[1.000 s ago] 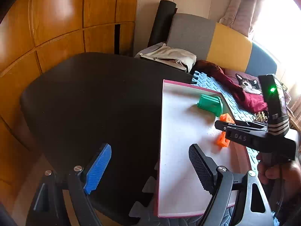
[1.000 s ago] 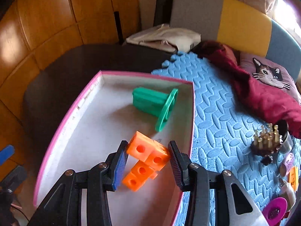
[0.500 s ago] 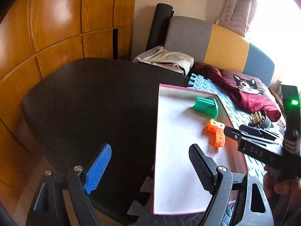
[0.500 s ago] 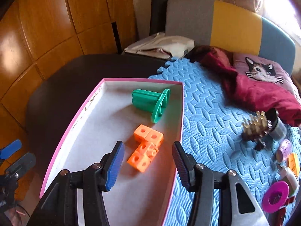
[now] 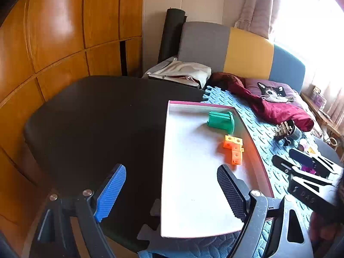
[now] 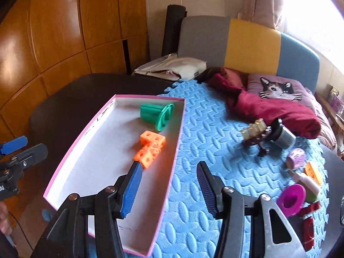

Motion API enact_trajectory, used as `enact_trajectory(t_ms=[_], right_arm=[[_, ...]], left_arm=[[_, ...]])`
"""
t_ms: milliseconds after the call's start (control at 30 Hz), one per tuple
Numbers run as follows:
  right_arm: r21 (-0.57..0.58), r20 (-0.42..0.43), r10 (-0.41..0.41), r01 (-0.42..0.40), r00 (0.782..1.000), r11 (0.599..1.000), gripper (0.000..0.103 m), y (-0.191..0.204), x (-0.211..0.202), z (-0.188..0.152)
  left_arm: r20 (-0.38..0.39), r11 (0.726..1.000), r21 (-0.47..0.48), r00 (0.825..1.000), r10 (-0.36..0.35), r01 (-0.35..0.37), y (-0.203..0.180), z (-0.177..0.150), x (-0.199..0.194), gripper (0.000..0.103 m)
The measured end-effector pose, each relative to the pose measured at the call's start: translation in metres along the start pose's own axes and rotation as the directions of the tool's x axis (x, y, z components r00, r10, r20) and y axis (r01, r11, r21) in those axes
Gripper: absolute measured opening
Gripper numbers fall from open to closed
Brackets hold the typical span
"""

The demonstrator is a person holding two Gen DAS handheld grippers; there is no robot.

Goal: Organize rigid objects
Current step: 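Move both tools back toward the remaining toys on the mat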

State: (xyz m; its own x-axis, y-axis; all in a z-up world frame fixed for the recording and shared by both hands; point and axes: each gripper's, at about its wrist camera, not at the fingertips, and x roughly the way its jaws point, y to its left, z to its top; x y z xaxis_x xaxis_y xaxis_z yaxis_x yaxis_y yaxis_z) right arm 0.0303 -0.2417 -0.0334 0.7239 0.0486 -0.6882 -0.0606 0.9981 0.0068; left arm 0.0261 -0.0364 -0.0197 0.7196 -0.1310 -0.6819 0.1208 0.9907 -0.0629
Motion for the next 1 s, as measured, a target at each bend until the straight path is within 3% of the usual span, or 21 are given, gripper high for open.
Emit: enact_trajectory(t_ms=[567,833,1000], right_arm=[[0.071,0.066,-0.142,0.138,0.988,0.988,0.054,-0.08,-0.041,-0.009],[0.127,0.087,-0.266,0.254,0.96,0.959,0.054,-0.141,-0.057,-0.015],[0.208,0.058,-0.364,0.346,0.93,0.915,0.054,-0.194,-0.058,-0.029]], left_arm=[[-0.014,0.995,0.101,1.0,-0.019,0.02,-0.037,-0.008,-0.004,0.089],[-0.033,0.992,0.124,0.999,-0.033,0.037,-0.051,-0.008,0.001,0.089],[-0.035,0.986,0.16,0.999,-0.033,0.039,-0.063,-0.007,0.002,0.089]])
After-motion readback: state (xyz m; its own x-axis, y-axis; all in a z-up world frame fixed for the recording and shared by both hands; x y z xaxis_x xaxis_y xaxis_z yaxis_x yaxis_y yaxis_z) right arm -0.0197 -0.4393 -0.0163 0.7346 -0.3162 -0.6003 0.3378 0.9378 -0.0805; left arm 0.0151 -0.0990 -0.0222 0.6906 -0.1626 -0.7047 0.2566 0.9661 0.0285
